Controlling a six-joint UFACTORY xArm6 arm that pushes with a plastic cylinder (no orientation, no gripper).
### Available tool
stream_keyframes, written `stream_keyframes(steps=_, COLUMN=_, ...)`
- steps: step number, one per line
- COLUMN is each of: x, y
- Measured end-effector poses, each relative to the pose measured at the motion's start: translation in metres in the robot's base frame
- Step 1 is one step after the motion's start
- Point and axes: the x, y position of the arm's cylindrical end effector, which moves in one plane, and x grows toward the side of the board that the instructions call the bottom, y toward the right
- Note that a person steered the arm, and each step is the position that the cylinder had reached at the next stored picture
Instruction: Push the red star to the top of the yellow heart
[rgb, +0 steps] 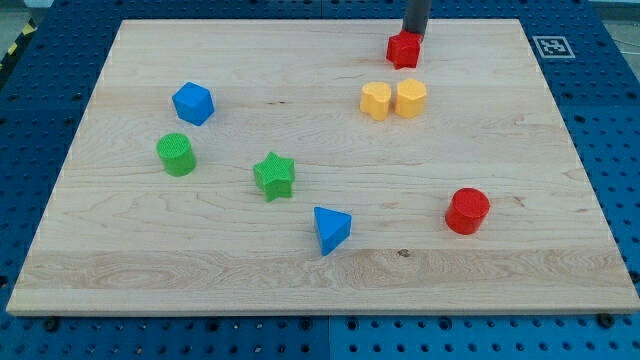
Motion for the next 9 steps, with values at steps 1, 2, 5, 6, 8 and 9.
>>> stream_keyframes(steps=1, x=0.015, y=0.0)
stream_keyframes(steps=2, x=0.029, y=0.0)
stream_keyframes(steps=5, x=0.039, y=-0.012)
stream_keyframes(steps=6, x=0.045, y=-0.012)
stream_keyframes(steps=8, x=0.052, y=-0.023)
stream_keyframes(steps=9, x=0.053, y=-0.032)
